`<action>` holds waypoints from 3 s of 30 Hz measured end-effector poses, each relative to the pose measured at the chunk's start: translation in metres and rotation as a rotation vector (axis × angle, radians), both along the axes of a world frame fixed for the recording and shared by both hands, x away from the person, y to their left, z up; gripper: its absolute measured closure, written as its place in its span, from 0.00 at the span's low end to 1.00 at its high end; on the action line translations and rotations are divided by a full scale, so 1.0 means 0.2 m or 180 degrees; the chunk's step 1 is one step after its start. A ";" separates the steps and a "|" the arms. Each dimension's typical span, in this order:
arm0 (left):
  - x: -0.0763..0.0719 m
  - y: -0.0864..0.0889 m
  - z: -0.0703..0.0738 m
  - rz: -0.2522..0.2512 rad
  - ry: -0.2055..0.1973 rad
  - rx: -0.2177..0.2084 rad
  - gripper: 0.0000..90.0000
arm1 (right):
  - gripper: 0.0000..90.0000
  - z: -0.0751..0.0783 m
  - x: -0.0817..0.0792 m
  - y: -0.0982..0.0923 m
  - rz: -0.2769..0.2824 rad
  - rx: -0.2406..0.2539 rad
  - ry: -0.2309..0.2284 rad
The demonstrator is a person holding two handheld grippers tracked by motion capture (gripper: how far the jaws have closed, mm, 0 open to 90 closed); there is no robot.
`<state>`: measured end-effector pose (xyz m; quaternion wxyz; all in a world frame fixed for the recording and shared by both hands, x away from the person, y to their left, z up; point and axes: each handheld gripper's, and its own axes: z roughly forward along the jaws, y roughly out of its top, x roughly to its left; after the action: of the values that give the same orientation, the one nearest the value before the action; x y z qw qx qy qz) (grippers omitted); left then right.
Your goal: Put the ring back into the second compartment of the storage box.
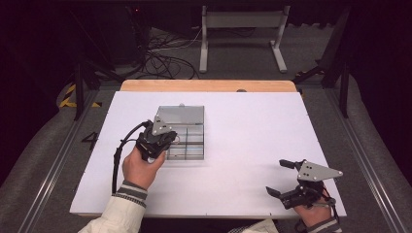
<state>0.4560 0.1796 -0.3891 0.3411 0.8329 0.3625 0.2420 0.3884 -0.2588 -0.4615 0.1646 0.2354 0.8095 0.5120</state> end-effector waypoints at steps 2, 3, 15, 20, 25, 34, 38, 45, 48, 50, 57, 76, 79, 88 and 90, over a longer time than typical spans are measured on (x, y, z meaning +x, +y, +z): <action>0.01 0.00 0.00 0.0012 0.0022 -0.0010 0.97 | 0.01 0.00 0.00 0.00 -0.0003 0.0000 -0.0001; 0.02 0.00 0.00 0.0012 0.0035 -0.0001 0.97 | 0.01 0.00 0.00 0.00 -0.0002 0.0000 -0.0002; 0.09 0.01 0.00 0.0105 0.0064 -0.0029 0.97 | 0.01 0.00 0.00 0.00 0.0005 -0.0001 -0.0009; 0.11 0.01 -0.01 0.0105 0.0070 -0.0004 0.97 | 0.01 0.00 0.00 0.00 0.0003 -0.0009 -0.0012; 0.14 0.02 -0.02 0.0142 0.0118 -0.0100 0.97 | 0.01 0.00 0.00 0.00 0.0005 -0.0004 -0.0011; 0.20 0.04 -0.05 0.0200 0.0197 -0.0200 0.97 | 0.01 0.00 0.00 0.00 0.0002 -0.0004 -0.0010; 0.23 0.03 -0.08 0.0222 0.0271 -0.0214 0.97 | 0.01 0.00 0.00 0.00 0.0003 -0.0012 -0.0011; 0.28 0.03 -0.13 0.0294 0.0393 -0.0187 0.97 | 0.01 0.00 0.00 0.00 0.0005 -0.0012 -0.0012; 0.30 0.03 -0.15 0.0334 0.0457 -0.0238 0.97 | 0.01 0.00 0.00 0.00 0.0008 -0.0014 -0.0012; 0.31 0.04 -0.16 0.0351 0.0485 -0.0237 0.97 | 0.01 0.00 0.00 0.00 0.0008 -0.0014 -0.0011; 0.34 0.04 -0.19 0.0394 0.0572 -0.0267 0.97 | 0.01 0.00 0.00 0.00 0.0011 -0.0013 -0.0007; 0.40 0.06 -0.25 0.0459 0.0750 -0.0393 0.97 | 0.01 0.00 0.00 0.00 0.0016 -0.0011 -0.0005; 0.41 0.05 -0.25 0.0446 0.0766 -0.0396 0.97 | 0.01 0.00 -0.01 0.00 0.0029 -0.0016 -0.0009; 0.41 0.04 -0.25 0.0412 0.0619 -0.0376 0.77 | 0.01 0.00 -0.01 0.01 0.0054 -0.0027 -0.0029; 0.40 0.04 -0.25 0.0397 0.0596 -0.0387 0.75 | 0.01 0.00 -0.01 0.01 0.0060 -0.0027 -0.0030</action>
<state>0.5359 0.1878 -0.4389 0.3400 0.8055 0.4578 0.1615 0.3857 -0.2569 -0.4608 0.1646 0.2247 0.8131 0.5112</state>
